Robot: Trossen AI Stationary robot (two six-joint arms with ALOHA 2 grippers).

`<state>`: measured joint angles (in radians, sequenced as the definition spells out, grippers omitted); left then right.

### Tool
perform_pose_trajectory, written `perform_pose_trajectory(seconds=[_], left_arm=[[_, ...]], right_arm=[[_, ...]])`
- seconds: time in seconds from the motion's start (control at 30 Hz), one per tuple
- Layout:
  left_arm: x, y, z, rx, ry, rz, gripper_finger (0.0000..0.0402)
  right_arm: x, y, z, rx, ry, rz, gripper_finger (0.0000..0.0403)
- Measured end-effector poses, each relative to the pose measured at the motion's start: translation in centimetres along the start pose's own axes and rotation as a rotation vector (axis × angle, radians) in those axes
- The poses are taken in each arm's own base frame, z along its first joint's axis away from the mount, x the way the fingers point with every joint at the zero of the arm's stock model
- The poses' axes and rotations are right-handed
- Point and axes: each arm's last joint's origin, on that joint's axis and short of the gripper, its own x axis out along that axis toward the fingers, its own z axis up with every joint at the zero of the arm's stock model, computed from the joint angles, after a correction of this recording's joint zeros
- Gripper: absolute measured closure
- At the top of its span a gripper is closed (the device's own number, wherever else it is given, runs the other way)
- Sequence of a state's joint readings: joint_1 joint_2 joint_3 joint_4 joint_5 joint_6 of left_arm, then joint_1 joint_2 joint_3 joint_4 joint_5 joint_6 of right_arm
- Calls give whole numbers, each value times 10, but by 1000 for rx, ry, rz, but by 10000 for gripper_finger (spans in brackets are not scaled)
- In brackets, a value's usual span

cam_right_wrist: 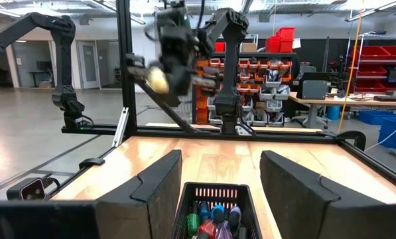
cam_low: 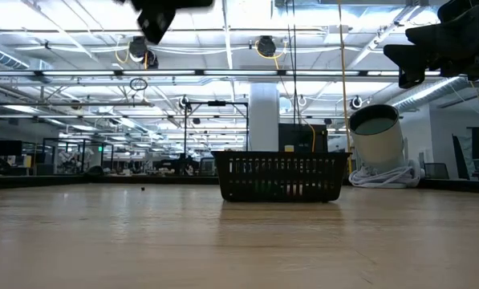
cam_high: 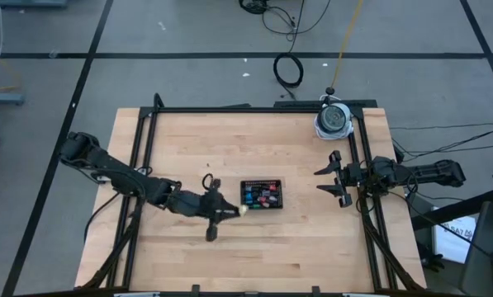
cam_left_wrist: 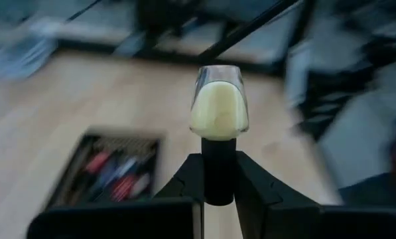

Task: Pick & Place Nail Polish
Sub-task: Put the yellow nail polish into the black bin

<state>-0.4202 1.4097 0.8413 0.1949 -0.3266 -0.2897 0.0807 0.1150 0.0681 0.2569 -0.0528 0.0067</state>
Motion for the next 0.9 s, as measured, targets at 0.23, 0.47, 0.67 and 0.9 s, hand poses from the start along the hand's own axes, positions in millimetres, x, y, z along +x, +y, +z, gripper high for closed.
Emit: perform_pose_trajectory(seconds=[0.23,0.47,0.67,0.9], left_arm=[[-5,-13,26,89,-236,-291,367],[-7,-15,30,106,-279,-345,367],[-12,-14,44,-173,-332,-543,367],[-18,-24,46,-243,-326,-678,367]], right_arm=[[0,0,0,0,0,0,211],[0,0,0,0,0,0,211],[0,0,0,0,0,0,211],[0,0,0,0,0,0,211]])
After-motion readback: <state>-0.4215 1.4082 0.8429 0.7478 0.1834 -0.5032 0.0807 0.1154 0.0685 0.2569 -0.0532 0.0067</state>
